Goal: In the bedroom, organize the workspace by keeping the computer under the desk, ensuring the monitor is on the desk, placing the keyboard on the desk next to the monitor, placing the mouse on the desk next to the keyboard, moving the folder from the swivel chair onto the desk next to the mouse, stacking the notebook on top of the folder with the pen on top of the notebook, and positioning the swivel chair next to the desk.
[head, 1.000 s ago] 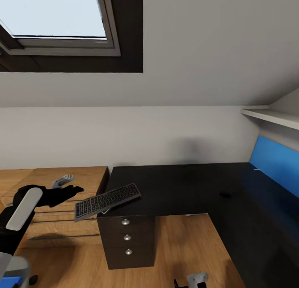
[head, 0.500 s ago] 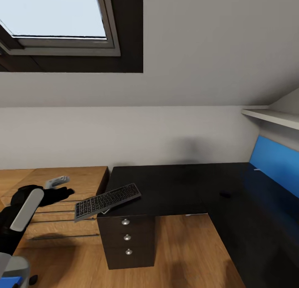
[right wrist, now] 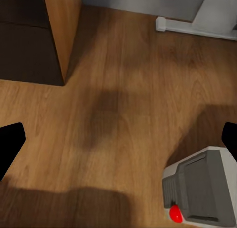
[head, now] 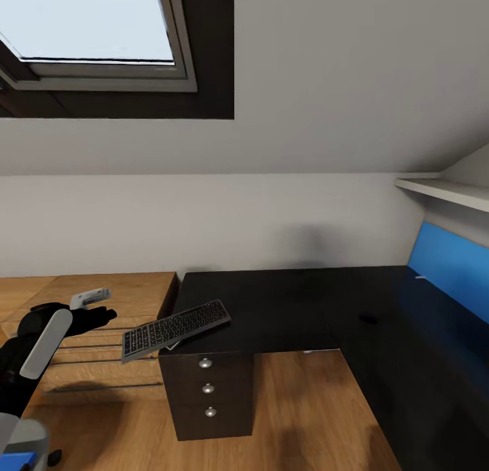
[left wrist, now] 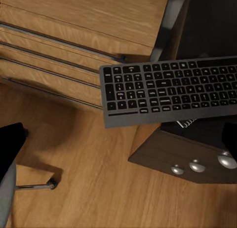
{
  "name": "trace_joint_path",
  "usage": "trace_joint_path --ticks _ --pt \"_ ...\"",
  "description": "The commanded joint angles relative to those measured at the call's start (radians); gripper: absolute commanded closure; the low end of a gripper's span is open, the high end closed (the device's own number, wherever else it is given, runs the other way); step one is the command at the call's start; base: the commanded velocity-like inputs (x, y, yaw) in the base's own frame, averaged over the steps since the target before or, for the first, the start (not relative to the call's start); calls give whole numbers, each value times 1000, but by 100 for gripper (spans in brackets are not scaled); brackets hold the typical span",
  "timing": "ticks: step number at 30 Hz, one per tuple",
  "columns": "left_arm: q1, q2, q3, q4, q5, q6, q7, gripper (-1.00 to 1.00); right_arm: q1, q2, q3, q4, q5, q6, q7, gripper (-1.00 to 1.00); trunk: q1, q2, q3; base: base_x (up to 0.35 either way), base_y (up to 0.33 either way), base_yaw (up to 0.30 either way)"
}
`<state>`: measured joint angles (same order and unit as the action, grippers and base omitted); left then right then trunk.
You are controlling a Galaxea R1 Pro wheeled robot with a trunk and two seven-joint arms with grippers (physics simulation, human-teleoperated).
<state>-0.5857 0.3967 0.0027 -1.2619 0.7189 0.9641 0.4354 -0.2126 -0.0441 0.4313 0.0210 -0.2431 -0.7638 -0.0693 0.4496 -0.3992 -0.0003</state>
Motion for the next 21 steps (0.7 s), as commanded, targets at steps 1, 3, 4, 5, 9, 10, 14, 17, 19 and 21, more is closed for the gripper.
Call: trace_joint_path --ticks 1,3,4,5,9,10,14,17,19,21 --pt "0 0 0 -1 10 2 9 -100 1 0 9 2 -3 -5 1 -100 0 -1 0 0 0 0" --pt "0 0 0 1 10 2 10 -100 6 0 9 3 -2 -7 26 -100 0 -1 0 0 0 0" --pt "0 1 0 6 10 2 9 -100 9 0 9 3 -2 -8 39 -100 0 -1 0 0 0 0" --pt "0 1 0 9 10 2 9 -100 10 0 9 3 -3 -8 44 -100 0 -1 0 0 0 0" --pt "0 0 0 21 10 2 7 -100 12 0 9 3 -4 -9 59 -100 0 -1 0 0 0 0" --pt "0 0 0 31 10 0 7 -100 13 0 9 3 -4 -9 63 -100 0 -1 0 0 0 0" --pt "0 0 0 41 10 -1 7 -100 13 0 9 2 -4 -8 64 -100 0 -1 0 0 0 0" --pt "0 0 0 44 10 -1 7 -100 13 0 9 3 -4 -8 64 -100 0 -1 0 0 0 0" --pt "0 -1 0 49 10 -1 6 -100 13 0 9 3 -4 -8 65 -100 0 -1 0 0 0 0" --pt "0 -3 -1 63 9 -1 6 -100 13 1 9 3 -4 -8 65 -100 0 -1 0 13 0 0"
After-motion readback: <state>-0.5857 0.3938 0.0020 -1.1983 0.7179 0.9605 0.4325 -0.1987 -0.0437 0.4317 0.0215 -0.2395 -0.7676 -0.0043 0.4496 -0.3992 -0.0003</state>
